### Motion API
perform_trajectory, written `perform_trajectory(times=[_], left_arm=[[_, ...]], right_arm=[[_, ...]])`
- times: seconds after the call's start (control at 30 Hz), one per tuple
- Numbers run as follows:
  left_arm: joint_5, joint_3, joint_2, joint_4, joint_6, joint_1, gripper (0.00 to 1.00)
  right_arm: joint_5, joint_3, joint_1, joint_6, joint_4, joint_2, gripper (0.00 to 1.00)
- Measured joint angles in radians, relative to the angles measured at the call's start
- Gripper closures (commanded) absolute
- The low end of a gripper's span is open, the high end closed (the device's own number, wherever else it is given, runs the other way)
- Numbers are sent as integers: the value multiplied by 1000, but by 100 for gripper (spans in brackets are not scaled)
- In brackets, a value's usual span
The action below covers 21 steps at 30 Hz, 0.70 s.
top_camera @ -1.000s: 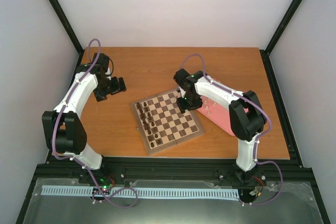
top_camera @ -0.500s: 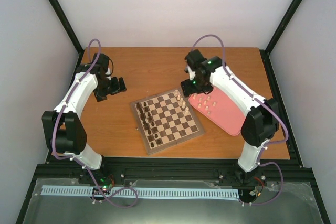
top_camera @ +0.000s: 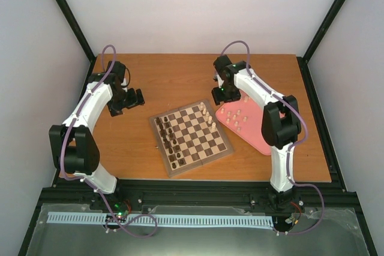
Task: Set up the chess pieces on the board
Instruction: Pick up the chess piece from the storage box.
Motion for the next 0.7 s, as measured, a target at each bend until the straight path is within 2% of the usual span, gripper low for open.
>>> perform_trajectory(times=[0.3,0.7], left_arm=[[2,18,61,-1,0,0,0],[1,41,69,-5,-3,0,0]], right_arm=[[-8,-12,-11,-18,38,79,54],[-39,-48,-22,-24,59,116,59]])
